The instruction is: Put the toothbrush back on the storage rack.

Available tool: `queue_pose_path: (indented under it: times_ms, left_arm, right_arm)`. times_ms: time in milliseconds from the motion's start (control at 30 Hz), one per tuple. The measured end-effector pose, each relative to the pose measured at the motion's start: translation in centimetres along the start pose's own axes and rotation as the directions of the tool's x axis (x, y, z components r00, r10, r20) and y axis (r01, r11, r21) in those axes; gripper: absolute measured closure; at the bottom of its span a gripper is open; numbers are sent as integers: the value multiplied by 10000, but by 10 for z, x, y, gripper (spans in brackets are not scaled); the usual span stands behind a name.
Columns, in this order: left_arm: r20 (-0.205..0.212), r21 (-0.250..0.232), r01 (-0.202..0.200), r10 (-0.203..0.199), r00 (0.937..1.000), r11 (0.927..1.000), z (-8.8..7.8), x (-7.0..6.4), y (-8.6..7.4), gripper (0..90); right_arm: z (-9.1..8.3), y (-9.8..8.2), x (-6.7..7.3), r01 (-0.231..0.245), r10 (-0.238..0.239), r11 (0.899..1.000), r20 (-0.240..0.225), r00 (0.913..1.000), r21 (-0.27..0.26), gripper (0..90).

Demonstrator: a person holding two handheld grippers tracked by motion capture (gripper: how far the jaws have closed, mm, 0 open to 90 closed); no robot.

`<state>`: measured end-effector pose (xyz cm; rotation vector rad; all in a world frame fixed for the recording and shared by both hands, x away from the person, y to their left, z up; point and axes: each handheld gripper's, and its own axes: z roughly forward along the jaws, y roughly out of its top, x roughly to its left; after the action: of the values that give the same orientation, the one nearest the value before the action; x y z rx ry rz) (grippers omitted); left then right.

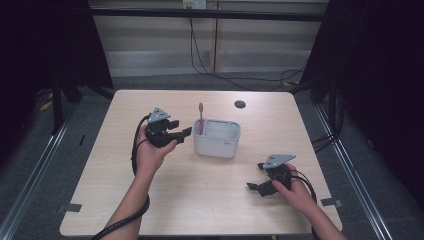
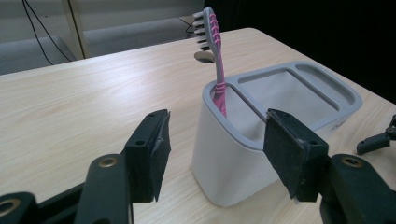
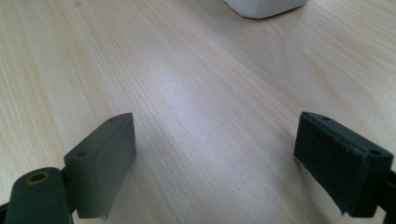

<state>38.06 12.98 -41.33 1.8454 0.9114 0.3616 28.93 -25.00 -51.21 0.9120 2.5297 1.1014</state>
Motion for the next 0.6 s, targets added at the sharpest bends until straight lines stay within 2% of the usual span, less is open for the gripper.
queue_pose_path:
  times_ms: [100,233,600]
  left_arm:
    - [32,106,-141,141,9999,9998,-1,1,-1,385]
    - [2,165,-136,136,9999,9998,-3,2,-4,335]
    - [158,265,-189,185,9997,9995,-6,2,-8,280]
  right_arm:
    - [0,0,0,-4,4,10000,0,10000,-1,123]
    - [0,0,0,-2,2,10000,-1,10000,-1,123]
    - [0,0,0,-2,2,10000,-1,10000,2,123]
